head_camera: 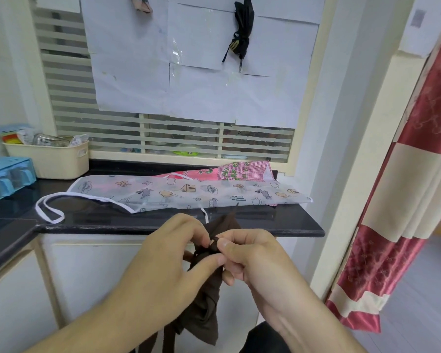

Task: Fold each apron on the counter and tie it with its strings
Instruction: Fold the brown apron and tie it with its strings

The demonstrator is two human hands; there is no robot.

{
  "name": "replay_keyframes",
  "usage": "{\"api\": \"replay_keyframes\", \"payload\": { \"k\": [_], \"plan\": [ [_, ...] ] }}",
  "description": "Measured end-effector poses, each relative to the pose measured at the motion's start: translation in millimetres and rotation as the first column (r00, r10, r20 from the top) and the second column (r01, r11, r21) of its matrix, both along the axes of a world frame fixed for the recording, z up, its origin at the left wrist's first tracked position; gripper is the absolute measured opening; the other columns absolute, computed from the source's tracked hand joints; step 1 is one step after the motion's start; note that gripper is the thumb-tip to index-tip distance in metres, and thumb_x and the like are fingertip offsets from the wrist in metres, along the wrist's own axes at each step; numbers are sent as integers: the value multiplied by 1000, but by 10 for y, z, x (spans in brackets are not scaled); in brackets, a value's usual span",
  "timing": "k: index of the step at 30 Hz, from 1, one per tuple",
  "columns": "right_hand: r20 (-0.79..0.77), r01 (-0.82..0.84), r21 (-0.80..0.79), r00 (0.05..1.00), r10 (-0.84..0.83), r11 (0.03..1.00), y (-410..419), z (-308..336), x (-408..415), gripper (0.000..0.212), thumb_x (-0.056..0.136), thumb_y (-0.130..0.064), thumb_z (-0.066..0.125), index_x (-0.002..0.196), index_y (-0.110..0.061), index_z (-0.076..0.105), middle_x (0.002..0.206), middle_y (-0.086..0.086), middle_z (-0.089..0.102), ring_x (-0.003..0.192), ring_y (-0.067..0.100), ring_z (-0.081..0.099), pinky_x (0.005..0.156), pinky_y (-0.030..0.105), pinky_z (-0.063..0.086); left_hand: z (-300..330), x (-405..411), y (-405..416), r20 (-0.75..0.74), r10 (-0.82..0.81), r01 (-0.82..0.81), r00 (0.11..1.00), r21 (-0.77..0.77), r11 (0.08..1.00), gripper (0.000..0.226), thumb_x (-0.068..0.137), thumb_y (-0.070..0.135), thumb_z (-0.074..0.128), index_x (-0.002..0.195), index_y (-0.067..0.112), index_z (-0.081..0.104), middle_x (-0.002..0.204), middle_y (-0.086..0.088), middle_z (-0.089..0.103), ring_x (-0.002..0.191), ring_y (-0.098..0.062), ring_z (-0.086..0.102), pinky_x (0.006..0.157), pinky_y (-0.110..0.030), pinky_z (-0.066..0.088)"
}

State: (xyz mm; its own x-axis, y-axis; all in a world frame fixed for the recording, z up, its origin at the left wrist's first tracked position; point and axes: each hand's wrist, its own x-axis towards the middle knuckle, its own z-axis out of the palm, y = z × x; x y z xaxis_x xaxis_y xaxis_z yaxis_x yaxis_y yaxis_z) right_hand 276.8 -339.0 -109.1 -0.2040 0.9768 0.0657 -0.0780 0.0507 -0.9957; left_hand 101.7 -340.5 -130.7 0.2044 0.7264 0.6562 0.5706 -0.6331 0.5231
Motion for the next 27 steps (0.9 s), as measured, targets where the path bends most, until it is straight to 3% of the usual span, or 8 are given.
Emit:
{"api": "replay_keyframes", "payload": {
  "k": [5, 8, 11, 17, 20, 23, 25, 27],
  "plan": [
    [18, -4, 14, 1000, 4, 1000, -12, -34, 33, 25, 98, 0, 60, 78, -2, 74, 54, -1, 50, 51, 14, 38, 57, 30, 38, 10, -9, 4, -66, -8, 11, 998, 36, 999, 16, 90, 23, 77, 84, 29, 63, 99, 16, 61, 95, -11, 64, 72, -25, 58],
    [43, 41, 31, 998, -42, 999, 5, -92, 53, 24, 96, -6, 69, 74, -9, 77, 65, 11, 53, 56, 18, 46, 62, 32, 48, 34, -19, 11, -72, -16, 19, 997, 36, 999, 22, 90, 20, 74, 78, 31, 58, 93, 13, 63, 92, -14, 65, 69, -28, 57],
    [-2, 105, -7, 994, -105, 994, 27, -155, 93, 22, 93, -6, 75, 71, -9, 72, 69, 10, 57, 59, 18, 56, 66, 32, 60, 55, -36, 24, -52, -34, 32, 998, -24, 999, 27, 90, 13, 76, 76, 28, 59, 91, 8, 65, 92, -18, 64, 66, -28, 57],
    [78, 233, 65, 968, -237, 970, 69, -226, 232, 23, 97, -8, 71, 74, -5, 69, 69, 17, 67, 65, 21, 66, 61, 35, 58, 63, -109, 54, -37, -28, 24, 999, -118, 993, 28, 88, 6, 71, 74, 26, 58, 93, 7, 67, 91, -18, 66, 65, -26, 57],
    [129, 290, 95, 945, -301, 952, 88, -253, 295, 21, 98, -6, 69, 78, 0, 66, 67, 15, 69, 59, 22, 65, 66, 45, 62, 97, -174, 44, -83, -27, 12, 996, -172, 985, 22, 90, 10, 70, 76, 25, 60, 90, 10, 67, 80, -19, 68, 66, -28, 58],
    [118, 322, 96, 936, -332, 942, 97, -282, 322, 22, 98, -2, 68, 77, 2, 65, 65, 12, 66, 58, 20, 64, 61, 40, 61, 152, -222, 49, -139, -23, -12, 990, -243, 970, 12, 87, 19, 68, 78, 23, 63, 88, 12, 69, 76, -13, 71, 70, -35, 61],
    [114, 326, 86, 936, -334, 941, 90, -300, 314, 23, 98, -2, 68, 76, 1, 66, 65, 13, 66, 58, 20, 64, 60, 38, 60, 172, -217, 42, -162, 6, -53, 987, -289, 956, 9, 84, 23, 70, 78, 22, 63, 86, 11, 70, 66, -10, 70, 68, -33, 60],
    [119, 318, 74, 938, -325, 945, 85, -307, 291, 22, 99, -4, 66, 78, 1, 65, 66, 15, 67, 57, 23, 64, 66, 44, 61, 174, -194, 40, -115, 36, -72, 993, -320, 945, 9, 81, 21, 73, 79, 22, 64, 82, 9, 71, 56, -9, 62, 62, -27, 53]
  ]
}}
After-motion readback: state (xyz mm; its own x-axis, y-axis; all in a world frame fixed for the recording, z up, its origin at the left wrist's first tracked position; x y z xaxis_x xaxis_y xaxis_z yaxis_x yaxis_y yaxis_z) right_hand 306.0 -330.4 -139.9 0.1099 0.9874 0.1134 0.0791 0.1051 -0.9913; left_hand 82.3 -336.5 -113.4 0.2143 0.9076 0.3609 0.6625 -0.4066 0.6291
